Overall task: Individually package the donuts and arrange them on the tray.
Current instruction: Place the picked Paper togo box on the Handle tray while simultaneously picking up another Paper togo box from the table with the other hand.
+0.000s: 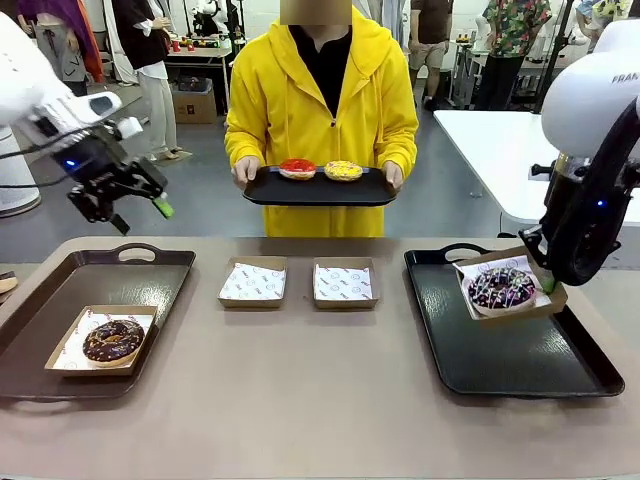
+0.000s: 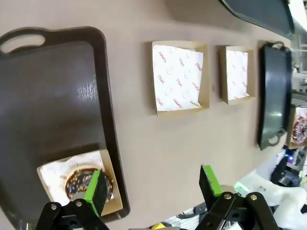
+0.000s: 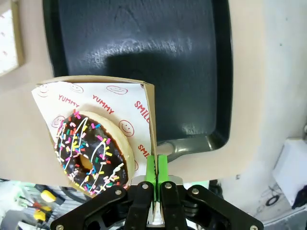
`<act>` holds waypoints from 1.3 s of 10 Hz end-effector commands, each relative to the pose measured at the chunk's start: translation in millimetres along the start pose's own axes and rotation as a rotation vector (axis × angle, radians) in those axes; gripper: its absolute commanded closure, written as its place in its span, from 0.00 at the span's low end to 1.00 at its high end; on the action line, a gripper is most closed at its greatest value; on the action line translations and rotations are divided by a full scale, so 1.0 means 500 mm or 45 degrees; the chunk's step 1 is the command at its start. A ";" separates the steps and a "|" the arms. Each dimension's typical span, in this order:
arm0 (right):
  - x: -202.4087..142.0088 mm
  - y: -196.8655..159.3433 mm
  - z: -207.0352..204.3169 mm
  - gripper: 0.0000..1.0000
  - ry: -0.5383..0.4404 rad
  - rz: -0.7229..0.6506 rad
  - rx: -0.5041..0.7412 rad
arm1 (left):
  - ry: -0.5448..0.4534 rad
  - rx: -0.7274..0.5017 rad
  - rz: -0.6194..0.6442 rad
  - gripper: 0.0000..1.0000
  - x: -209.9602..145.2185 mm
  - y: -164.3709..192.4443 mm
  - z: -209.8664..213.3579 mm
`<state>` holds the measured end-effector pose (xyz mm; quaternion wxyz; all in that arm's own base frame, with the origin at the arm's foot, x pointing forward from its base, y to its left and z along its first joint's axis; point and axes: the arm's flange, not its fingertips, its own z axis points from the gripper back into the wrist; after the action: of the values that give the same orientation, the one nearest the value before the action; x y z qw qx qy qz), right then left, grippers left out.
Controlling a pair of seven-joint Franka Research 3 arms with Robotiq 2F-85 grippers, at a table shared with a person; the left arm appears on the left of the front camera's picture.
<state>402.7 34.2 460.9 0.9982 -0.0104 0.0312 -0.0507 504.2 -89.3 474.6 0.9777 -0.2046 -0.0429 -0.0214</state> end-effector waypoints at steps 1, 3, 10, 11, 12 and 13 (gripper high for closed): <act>0.012 -0.013 -0.027 0.98 -0.011 0.049 -0.043 | -0.007 0.107 0.023 0.00 0.035 -0.026 -0.034; 0.000 0.000 0.000 0.98 0.000 0.000 0.000 | -0.024 0.217 -0.025 0.00 0.045 -0.057 -0.091; 0.000 0.000 0.000 0.98 0.000 0.000 0.000 | -0.092 0.366 -0.111 0.00 0.019 -0.188 -0.238; 0.000 0.000 0.000 0.98 0.000 0.000 0.000 | -0.090 0.327 -0.096 0.00 0.019 -0.183 -0.237; 0.000 0.000 0.000 0.98 0.000 0.000 0.000 | -0.051 0.332 -0.162 0.00 0.012 -0.190 -0.221; 0.000 0.000 0.000 0.98 0.000 0.000 0.000 | -0.051 0.332 -0.162 0.00 0.012 -0.190 -0.221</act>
<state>403.0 33.1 458.7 0.9984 -0.0168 0.0291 -0.0459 515.0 -221.9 407.2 0.9919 -0.0744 -0.0783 -0.0664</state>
